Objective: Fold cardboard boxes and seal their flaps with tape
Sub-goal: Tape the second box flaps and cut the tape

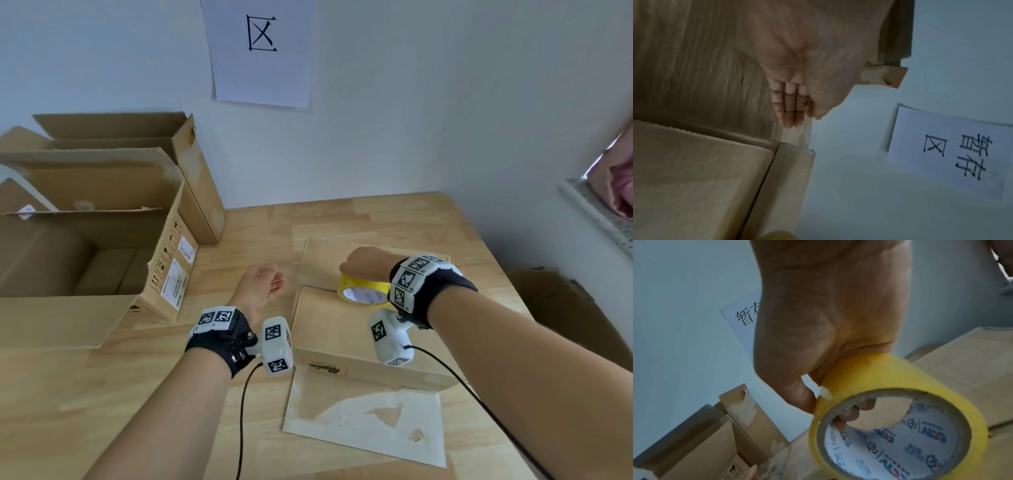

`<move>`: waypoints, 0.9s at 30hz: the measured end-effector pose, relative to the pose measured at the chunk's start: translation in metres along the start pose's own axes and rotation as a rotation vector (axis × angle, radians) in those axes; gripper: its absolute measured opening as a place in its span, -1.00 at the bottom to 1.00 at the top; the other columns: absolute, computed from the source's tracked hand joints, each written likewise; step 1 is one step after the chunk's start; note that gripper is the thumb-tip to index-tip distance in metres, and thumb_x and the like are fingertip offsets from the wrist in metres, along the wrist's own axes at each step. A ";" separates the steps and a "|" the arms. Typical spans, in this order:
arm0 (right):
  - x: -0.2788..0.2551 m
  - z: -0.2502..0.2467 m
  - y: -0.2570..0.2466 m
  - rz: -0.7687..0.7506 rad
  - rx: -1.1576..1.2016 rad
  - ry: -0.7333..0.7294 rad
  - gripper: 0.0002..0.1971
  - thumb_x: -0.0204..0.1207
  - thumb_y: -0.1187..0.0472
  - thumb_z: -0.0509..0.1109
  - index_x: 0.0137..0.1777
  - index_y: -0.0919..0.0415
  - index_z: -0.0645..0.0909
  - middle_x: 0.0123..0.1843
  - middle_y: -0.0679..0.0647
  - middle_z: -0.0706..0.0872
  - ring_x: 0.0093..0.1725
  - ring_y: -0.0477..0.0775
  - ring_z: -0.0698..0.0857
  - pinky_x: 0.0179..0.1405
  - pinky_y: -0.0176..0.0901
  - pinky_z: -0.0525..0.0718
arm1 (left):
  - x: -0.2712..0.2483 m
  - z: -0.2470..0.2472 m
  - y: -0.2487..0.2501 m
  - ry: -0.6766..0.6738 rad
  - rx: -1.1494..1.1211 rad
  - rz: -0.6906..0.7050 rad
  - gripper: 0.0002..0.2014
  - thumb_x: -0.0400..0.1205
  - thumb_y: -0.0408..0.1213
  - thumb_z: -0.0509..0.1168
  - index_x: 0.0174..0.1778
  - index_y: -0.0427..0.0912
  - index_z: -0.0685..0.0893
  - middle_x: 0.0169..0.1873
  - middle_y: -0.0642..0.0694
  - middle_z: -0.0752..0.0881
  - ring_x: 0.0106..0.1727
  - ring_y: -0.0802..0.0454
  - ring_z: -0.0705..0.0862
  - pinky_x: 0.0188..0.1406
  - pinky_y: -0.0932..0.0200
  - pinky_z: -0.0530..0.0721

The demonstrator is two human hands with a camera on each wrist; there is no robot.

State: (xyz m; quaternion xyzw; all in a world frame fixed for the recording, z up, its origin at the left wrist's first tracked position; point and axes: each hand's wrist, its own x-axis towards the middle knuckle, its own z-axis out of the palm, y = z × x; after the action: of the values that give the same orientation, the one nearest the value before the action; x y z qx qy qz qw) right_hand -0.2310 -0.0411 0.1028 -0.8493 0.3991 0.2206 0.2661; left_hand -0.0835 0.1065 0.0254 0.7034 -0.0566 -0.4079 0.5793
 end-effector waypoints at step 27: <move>-0.032 0.014 0.107 0.452 0.439 0.183 0.24 0.05 -0.73 0.07 0.67 -0.08 -0.19 0.70 0.11 -0.14 0.66 0.30 -0.08 0.53 0.32 0.07 | -0.041 0.084 -0.015 0.106 0.432 0.211 -0.77 0.75 0.01 -0.02 0.21 0.00 0.34 0.16 -0.13 0.53 0.01 -0.10 0.54 -0.14 0.10 0.46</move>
State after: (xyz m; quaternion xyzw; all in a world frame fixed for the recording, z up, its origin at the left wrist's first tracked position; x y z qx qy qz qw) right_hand -0.3371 -0.0725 0.0812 -0.6778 0.6377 0.1056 0.3503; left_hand -0.1701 0.0696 0.0335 0.8215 -0.1850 -0.2862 0.4571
